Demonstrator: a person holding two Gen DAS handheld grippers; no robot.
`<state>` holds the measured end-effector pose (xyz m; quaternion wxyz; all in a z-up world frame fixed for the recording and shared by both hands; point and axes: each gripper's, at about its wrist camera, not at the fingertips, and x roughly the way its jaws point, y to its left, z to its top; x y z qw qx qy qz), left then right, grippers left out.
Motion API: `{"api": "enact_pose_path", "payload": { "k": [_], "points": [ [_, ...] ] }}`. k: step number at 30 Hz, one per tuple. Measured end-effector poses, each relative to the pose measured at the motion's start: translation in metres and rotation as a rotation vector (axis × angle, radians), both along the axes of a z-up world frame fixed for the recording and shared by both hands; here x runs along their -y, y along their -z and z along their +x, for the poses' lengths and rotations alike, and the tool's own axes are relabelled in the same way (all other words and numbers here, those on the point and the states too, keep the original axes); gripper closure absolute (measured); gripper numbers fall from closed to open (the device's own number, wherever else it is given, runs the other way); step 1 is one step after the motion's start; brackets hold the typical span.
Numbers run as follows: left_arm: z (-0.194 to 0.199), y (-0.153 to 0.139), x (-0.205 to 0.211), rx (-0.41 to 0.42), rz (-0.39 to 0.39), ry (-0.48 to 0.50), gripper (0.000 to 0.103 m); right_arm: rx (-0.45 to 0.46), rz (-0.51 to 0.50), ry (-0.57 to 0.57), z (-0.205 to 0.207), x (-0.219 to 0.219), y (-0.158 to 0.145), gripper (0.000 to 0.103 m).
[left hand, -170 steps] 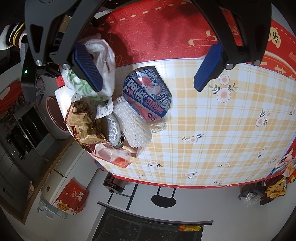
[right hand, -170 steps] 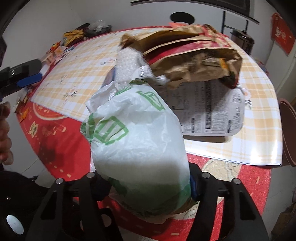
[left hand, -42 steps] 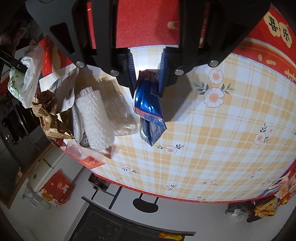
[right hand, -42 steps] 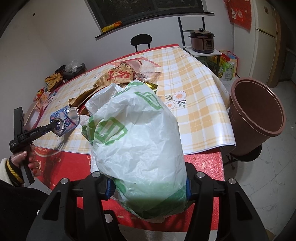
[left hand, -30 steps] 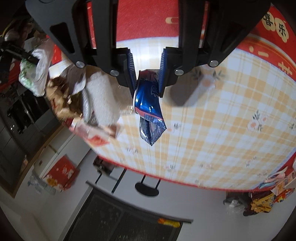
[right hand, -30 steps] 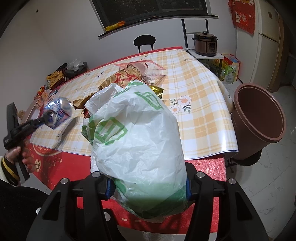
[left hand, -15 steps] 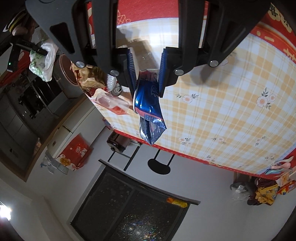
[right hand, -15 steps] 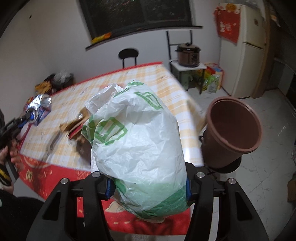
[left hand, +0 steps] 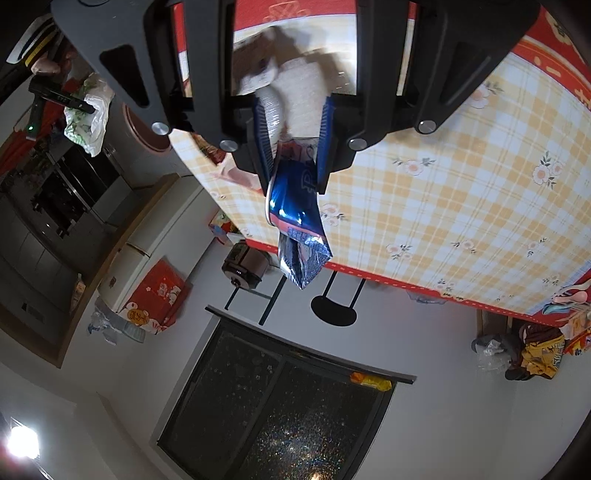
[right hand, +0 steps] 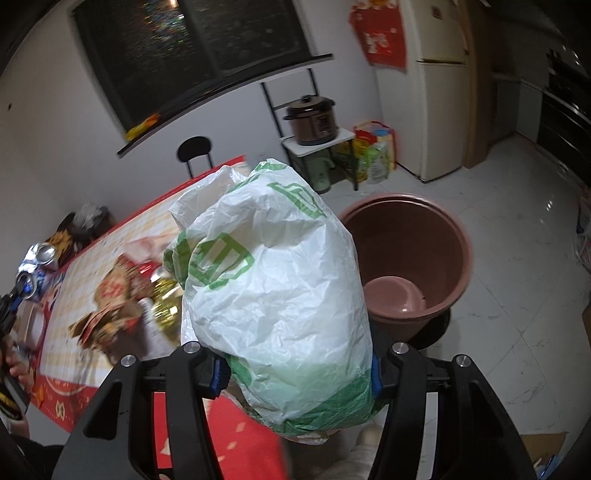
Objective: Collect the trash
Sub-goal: 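Carry the plastic bag to the brown bin and release it with the right gripper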
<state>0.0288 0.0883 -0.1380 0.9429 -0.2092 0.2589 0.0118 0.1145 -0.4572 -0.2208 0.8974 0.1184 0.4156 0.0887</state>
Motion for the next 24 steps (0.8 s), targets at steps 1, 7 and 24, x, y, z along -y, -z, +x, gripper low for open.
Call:
{"api": "enact_pose_path", "payload": {
  "k": [1,7,24],
  "points": [
    [0.002,-0.003,0.007,0.001,-0.001,-0.002,0.078,-0.003,0.003,0.011,0.005,0.009,0.001,0.048],
    [0.021,-0.017,0.062,0.005,0.002,-0.019,0.078,-0.039,0.017,0.075,0.046,0.069,0.016,0.048],
    [0.059,-0.036,0.224,-0.010,0.022,0.048,0.077,-0.122,0.101,0.052,0.163,0.135,0.070,0.023]
  ]
}}
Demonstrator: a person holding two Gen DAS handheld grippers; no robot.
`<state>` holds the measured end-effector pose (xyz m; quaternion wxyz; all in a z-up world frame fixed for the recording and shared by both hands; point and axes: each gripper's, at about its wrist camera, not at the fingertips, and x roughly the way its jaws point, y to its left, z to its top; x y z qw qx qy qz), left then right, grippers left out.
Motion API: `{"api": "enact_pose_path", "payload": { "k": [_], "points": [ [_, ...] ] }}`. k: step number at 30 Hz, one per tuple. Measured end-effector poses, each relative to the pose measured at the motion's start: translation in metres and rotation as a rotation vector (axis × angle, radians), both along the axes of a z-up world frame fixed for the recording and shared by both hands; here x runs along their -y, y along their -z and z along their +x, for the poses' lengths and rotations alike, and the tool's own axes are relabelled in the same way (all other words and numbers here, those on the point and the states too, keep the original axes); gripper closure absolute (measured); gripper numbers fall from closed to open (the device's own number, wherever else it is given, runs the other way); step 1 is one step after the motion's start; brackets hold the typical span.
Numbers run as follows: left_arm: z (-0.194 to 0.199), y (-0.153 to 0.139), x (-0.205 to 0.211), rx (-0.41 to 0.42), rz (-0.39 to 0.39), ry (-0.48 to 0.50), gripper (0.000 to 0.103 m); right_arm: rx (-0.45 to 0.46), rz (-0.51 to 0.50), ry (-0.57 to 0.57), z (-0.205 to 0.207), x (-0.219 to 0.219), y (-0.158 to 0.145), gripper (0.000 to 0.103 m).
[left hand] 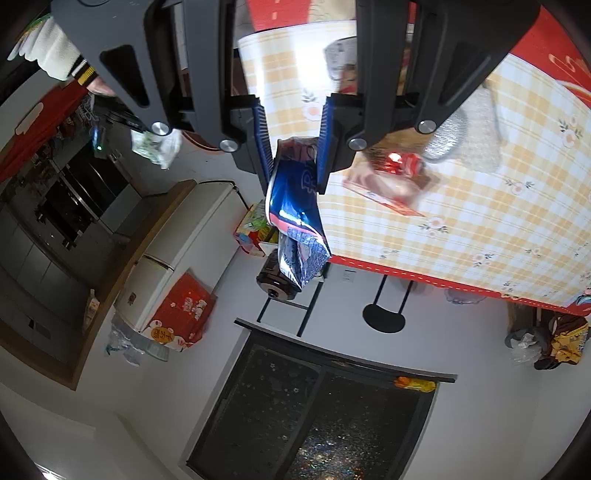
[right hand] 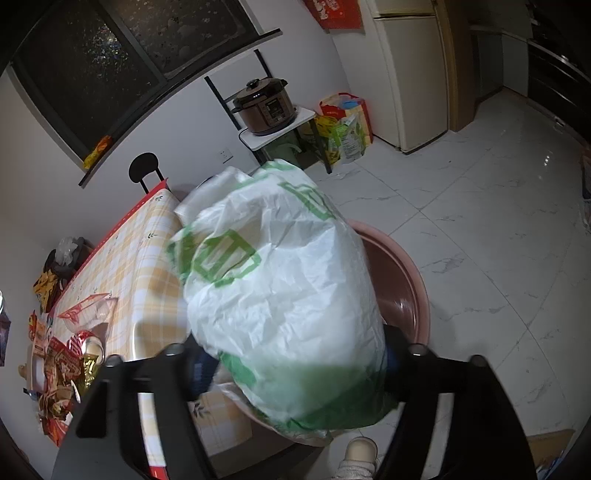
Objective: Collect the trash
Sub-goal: 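Carry the plastic bag to the brown bin and release it with the right gripper, then move the blue wrapper over the brown bin and open the left gripper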
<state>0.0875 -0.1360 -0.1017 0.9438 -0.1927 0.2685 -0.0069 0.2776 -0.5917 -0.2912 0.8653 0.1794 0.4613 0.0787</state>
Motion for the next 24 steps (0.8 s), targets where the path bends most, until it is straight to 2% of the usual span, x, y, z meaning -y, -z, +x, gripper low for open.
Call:
{"api": "enact_pose_path", "payload": {
  "k": [3,8,17,24],
  "points": [
    [0.005,0.001,0.020,-0.005,0.006,0.013,0.078,0.021,0.005,-0.022,0.010,-0.001,-0.003,0.012],
    [0.021,0.006,0.044,-0.024,0.005,0.048,0.078,0.070,-0.005,-0.040,0.014,0.006,-0.021,0.006],
    [0.074,0.030,0.113,-0.068,-0.007,0.232,0.077,0.219,-0.056,-0.046,-0.021,0.043,-0.080,0.005],
    [0.131,0.075,0.184,-0.169,-0.033,0.414,0.077,0.239,-0.061,0.031,-0.058,0.086,-0.096,0.005]
  ]
}}
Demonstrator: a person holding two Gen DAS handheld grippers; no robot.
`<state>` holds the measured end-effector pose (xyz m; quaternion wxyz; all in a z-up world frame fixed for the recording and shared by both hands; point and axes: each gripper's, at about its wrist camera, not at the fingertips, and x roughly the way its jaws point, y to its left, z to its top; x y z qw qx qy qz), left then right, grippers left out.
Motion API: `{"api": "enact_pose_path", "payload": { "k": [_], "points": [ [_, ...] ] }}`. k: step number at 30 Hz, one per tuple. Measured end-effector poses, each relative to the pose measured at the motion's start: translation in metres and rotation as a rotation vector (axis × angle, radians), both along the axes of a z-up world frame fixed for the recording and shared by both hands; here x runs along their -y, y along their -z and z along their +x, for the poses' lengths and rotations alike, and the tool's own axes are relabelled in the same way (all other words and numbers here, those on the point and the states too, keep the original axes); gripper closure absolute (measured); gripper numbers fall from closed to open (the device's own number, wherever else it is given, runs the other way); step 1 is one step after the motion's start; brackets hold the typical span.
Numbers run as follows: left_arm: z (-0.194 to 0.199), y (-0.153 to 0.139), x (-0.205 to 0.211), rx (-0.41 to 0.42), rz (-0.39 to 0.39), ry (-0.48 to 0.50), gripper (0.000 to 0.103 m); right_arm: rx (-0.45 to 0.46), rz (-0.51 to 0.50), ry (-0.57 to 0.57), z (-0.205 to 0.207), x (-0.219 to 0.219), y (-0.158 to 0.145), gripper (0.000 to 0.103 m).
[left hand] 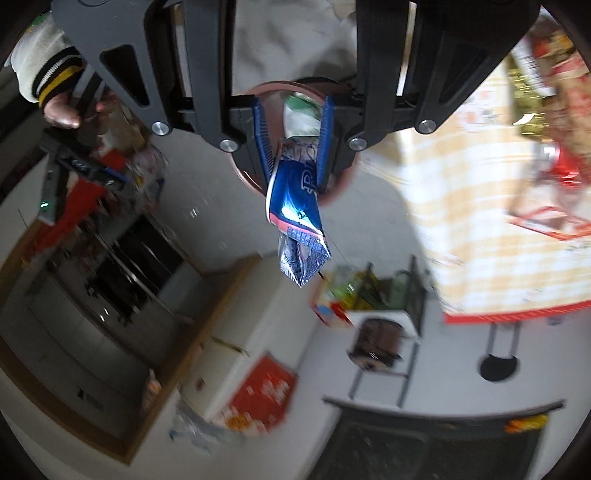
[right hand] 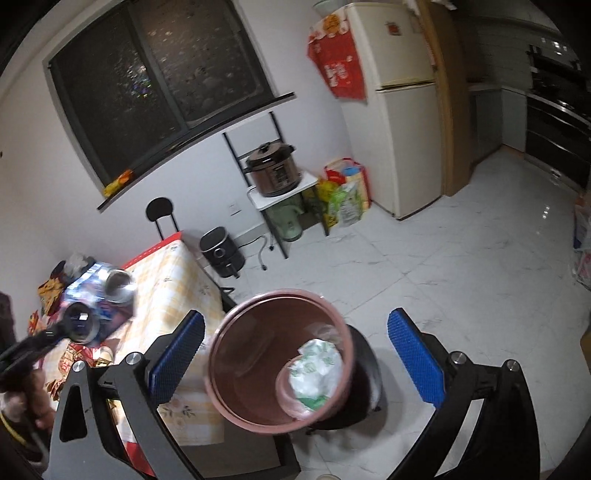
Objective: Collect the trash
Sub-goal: 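Move the blue wrapper over the brown bin and open the left gripper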
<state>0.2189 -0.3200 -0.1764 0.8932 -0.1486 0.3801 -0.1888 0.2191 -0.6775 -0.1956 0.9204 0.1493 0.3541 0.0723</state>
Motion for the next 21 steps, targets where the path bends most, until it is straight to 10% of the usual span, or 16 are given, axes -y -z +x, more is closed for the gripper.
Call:
{"api": "enact_pose_path", "payload": {
  "k": [7,10,21],
  "points": [
    [0.049,0.052,0.078,-0.100,0.035,0.180,0.077,-0.007,-0.008,0.110,-0.031,0.043,-0.002,0.005],
    [0.066,0.063,0.101,-0.102,0.052,0.215,0.040,-0.004,-0.010,0.147,-0.044,0.056,-0.001,0.005],
    [0.038,0.010,0.053,0.025,0.031,0.097,0.007,0.029,0.001,0.139,-0.053,0.056,-0.011,0.005]
  ]
}}
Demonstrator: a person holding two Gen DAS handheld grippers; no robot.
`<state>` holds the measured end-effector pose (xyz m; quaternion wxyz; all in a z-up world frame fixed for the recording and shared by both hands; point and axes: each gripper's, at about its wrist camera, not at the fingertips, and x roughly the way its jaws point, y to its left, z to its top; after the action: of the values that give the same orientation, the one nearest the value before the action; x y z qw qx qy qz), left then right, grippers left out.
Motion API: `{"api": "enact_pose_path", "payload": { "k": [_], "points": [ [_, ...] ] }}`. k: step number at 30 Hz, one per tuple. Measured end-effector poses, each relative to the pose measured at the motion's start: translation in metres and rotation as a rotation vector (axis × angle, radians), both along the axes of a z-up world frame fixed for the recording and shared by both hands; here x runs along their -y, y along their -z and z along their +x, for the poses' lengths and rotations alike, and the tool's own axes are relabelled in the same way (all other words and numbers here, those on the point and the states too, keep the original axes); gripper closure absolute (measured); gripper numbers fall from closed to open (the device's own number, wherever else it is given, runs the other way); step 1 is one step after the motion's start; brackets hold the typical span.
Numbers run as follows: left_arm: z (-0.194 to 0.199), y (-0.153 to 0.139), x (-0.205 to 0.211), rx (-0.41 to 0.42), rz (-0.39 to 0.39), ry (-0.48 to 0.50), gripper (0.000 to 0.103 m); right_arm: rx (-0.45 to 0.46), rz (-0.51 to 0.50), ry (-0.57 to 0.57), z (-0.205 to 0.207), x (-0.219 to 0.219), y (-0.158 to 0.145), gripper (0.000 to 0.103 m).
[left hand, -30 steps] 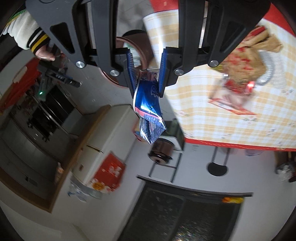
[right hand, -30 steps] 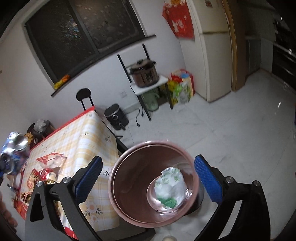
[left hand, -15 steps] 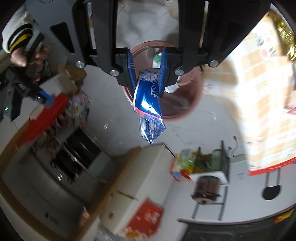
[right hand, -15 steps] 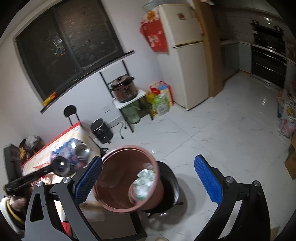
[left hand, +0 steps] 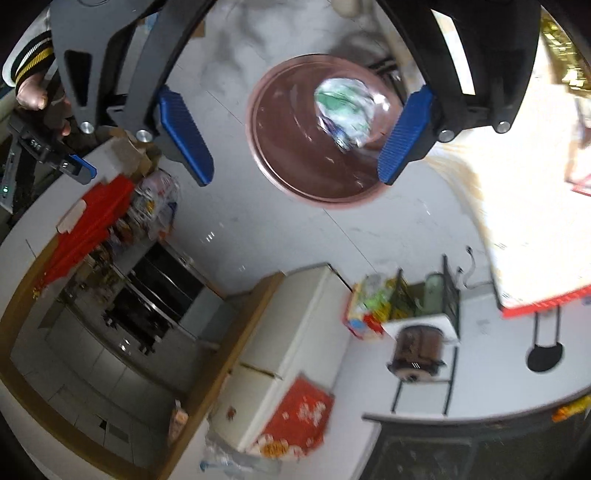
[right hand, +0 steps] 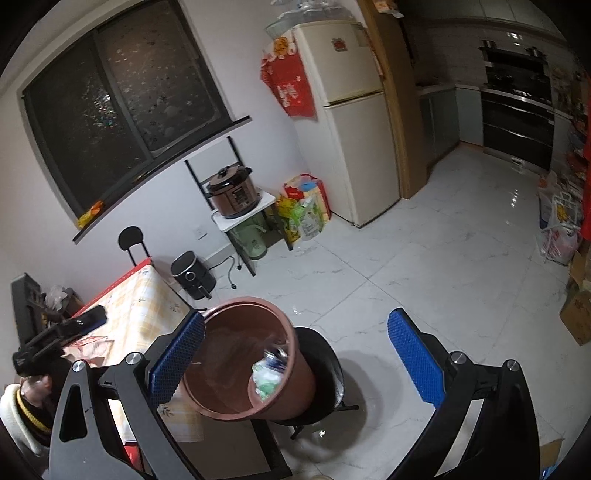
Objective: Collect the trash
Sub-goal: 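Move the blue wrapper over the brown bin and open the left gripper, then return both tools to the table and grasp the brown paper bag with the right gripper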
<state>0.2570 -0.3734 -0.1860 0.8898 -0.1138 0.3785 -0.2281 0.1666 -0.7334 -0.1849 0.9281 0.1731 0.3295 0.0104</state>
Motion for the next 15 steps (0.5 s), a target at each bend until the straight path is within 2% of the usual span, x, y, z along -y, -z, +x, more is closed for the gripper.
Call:
{"api": "enact_pose_path", "payload": {
  "k": [6,15],
  "points": [
    [-0.040,-0.043,-0.057,0.093,0.062,-0.137,0.006,0.031,-0.003,-0.107,0.022,-0.040,-0.011,0.005],
    [-0.117,-0.086,-0.183,0.151,0.149,-0.468,0.006,0.051,0.001,-0.293,0.053,-0.129,-0.023,0.005]
  ]
}}
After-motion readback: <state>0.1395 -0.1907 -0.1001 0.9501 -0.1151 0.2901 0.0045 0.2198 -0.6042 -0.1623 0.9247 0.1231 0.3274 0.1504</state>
